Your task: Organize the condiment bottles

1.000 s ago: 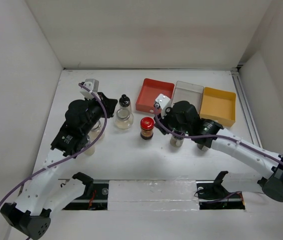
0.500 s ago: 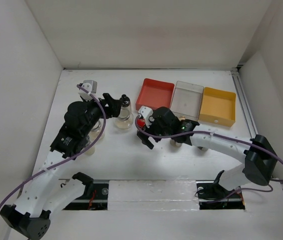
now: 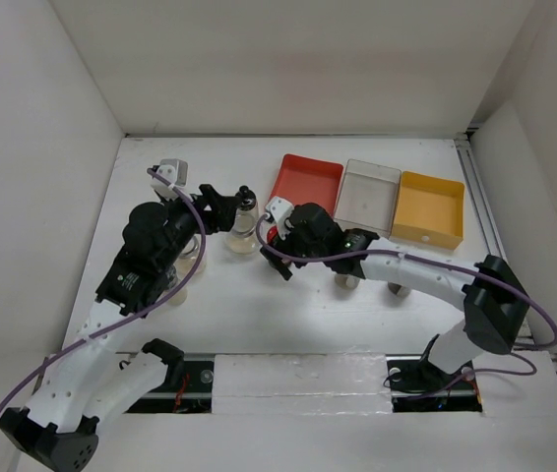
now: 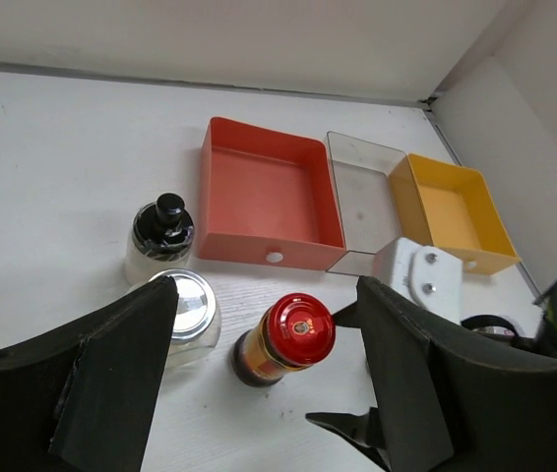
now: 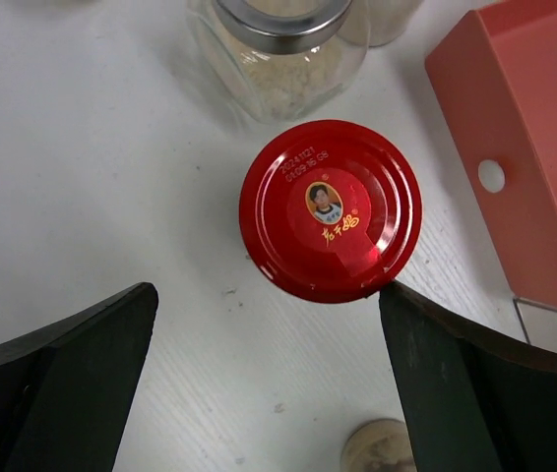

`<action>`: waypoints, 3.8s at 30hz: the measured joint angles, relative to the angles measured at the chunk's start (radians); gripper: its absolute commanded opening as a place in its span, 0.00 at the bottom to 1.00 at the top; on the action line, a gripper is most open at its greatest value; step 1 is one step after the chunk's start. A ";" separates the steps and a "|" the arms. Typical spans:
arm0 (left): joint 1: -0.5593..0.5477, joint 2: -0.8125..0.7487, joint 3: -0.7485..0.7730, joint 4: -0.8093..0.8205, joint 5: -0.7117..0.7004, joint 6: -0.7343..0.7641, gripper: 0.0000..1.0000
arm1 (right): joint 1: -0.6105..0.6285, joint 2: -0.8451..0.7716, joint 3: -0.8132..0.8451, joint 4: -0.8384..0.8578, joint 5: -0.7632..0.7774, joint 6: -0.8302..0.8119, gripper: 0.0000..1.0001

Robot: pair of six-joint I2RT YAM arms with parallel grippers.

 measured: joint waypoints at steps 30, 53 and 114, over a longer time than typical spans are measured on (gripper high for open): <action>0.000 0.005 -0.002 0.003 0.000 0.000 0.70 | -0.107 0.191 0.101 0.140 -0.129 0.000 0.49; 0.000 -0.041 -0.007 0.007 0.014 0.000 0.70 | -0.439 0.472 0.603 0.188 -0.236 -0.003 0.48; 0.000 -0.062 -0.013 0.005 -0.105 -0.030 0.70 | -0.287 0.201 0.309 0.308 -0.154 -0.089 0.23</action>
